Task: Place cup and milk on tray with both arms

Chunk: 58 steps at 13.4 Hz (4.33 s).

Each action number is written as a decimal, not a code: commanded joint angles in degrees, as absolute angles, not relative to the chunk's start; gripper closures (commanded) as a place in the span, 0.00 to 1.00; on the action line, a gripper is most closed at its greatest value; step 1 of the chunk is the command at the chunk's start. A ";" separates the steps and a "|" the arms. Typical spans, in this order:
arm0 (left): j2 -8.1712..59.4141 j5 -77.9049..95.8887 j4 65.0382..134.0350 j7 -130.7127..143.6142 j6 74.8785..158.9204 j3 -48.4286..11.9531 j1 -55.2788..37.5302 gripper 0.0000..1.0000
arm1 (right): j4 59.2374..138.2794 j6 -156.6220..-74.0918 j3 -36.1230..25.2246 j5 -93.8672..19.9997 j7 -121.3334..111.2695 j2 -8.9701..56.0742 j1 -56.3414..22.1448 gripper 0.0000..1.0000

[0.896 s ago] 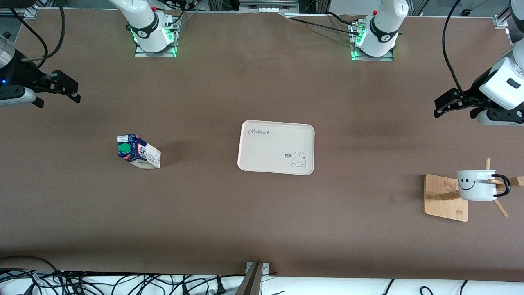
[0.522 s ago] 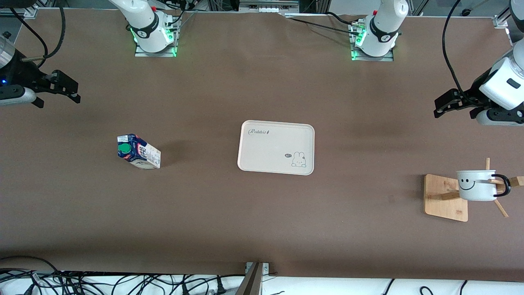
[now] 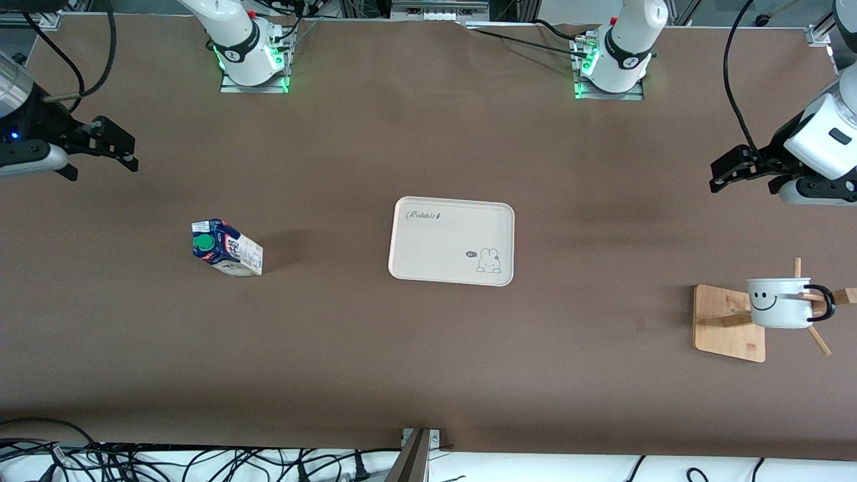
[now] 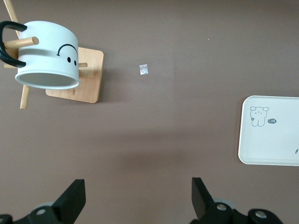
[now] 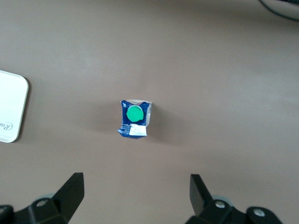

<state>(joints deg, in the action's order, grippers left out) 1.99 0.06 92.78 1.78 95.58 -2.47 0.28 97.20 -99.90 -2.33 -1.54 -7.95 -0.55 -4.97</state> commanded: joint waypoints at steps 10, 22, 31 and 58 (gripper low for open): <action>2.81 -0.70 90.88 0.79 94.22 -2.55 0.53 0.00 | 101.94 -114.51 -2.37 -3.34 -7.29 19.78 -8.17 0.00; 2.81 -0.70 90.88 0.79 94.22 -2.55 0.53 0.00 | 101.61 -114.53 -2.11 -3.51 -7.65 20.04 -8.96 0.71; 2.81 -0.70 90.88 0.79 94.13 -2.55 0.53 0.00 | 85.81 -110.81 2.99 -15.89 22.55 26.87 -28.09 0.71; 2.81 -0.27 90.88 0.79 94.13 -2.46 0.61 0.00 | 81.30 -117.17 -3.23 -8.70 35.08 27.89 -37.88 0.00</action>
<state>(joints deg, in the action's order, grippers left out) 2.08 0.06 92.71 1.78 95.58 -2.43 0.38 80.61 -120.38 -0.29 -9.30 35.89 33.18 -37.75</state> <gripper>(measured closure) 0.000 0.000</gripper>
